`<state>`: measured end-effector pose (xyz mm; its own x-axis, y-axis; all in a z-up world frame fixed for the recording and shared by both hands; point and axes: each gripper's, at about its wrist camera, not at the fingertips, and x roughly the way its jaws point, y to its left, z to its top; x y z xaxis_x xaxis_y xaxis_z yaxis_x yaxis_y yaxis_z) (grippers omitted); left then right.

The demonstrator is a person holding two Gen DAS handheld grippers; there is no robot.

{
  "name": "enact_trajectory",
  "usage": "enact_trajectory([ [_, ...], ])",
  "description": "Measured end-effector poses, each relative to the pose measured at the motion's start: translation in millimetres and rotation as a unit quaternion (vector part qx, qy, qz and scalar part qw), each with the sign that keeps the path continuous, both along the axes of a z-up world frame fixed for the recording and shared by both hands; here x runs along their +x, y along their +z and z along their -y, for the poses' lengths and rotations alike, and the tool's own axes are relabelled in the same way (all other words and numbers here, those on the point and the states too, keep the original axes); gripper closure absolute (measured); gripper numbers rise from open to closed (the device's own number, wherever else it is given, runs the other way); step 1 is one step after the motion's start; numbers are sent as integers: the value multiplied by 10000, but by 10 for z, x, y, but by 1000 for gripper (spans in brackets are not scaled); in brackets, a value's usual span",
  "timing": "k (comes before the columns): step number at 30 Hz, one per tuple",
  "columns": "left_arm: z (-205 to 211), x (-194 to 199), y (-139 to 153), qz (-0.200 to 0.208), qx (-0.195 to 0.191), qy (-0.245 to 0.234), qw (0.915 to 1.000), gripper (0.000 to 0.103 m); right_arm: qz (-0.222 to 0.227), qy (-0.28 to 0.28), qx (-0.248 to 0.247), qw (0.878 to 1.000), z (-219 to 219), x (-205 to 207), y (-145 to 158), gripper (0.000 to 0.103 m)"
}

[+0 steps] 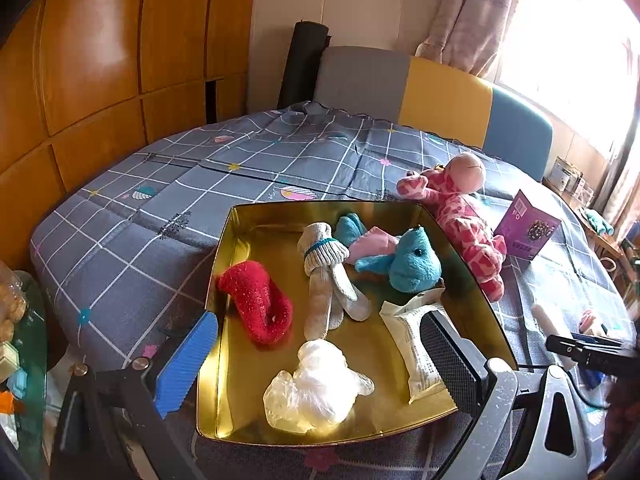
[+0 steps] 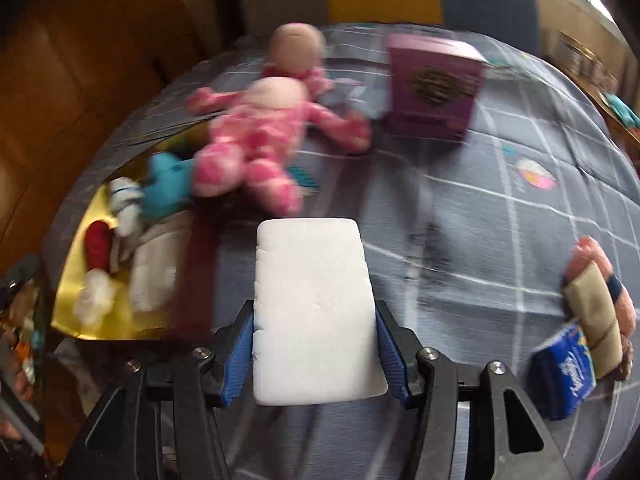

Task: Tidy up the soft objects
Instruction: 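Lift the white sponge block with the right gripper toward the tray, then lower the white sponge block into the gold tray and open the right gripper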

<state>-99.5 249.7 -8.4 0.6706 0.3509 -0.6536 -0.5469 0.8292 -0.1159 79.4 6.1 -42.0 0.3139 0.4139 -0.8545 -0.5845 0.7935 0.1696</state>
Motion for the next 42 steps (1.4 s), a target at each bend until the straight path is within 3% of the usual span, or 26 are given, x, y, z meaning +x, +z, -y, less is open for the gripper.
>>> enact_trajectory([
  [10, -58, -9, -21, -13, -40, 45, 10000, 1, -99, 1138, 255, 9931, -888, -531, 126, 47],
  [16, -104, -8, -63, -40, -70, 94, 9999, 1, -231, 1274, 287, 9912, -1255, -565, 70, 47],
  [22, -168, -27, -89, -35, -81, 185, 9998, 1, -305, 1311, 44, 9909, -1626, -498, -191, 46],
  [26, -200, -49, -91, -24, -69, 231, 9997, 1, -350, 1363, -47, 9900, -1728, -507, -361, 44],
  [29, -224, -54, -92, -37, -70, 249, 9997, 1, -180, 1380, -35, 9903, -1746, -551, -370, 43],
  [42, -251, -74, -76, -13, -48, 300, 9995, 1, -376, 1238, 156, 9915, -1612, -562, -290, 41],
])
